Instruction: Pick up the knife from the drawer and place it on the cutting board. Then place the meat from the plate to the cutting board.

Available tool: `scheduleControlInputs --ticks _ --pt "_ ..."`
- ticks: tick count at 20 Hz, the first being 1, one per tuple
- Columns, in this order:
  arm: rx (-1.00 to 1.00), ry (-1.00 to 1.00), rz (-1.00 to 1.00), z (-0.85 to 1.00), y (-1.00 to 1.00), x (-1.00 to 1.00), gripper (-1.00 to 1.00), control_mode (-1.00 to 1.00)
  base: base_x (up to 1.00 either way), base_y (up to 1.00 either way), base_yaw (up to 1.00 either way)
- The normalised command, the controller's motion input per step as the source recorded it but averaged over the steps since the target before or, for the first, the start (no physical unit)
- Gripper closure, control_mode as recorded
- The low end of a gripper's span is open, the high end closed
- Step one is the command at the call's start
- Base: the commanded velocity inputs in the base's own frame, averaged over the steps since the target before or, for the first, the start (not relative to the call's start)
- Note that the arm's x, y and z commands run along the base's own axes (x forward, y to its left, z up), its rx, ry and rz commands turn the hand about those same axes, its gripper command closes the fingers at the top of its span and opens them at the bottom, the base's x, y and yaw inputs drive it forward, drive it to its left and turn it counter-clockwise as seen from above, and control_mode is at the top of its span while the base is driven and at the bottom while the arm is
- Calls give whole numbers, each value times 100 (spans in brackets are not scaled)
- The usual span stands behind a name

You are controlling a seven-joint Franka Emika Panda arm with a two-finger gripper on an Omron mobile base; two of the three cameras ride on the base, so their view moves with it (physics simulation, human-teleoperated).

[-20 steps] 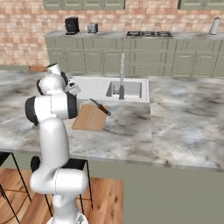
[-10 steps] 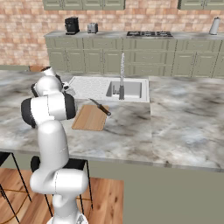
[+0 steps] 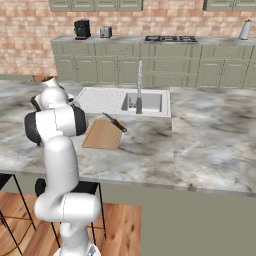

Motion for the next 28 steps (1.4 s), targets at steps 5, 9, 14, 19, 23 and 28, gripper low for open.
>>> scheduleControlInputs --ticks 5,9,14,19,23,28 --pt "0 3 13 -3 9 1 -100 -100 0 0 0" --pt "0 1 16 -12 4 0 -100 -100 0 0 0" --pt "0 0 17 -19 0 1 -100 -100 0 0 0" --pt "0 2 16 -25 1 3 -100 -100 0 0 0" --pt "0 4 15 -23 4 19 -100 -100 0 0 0" --pt "0 4 12 -17 9 41 -100 -100 0 0 0"
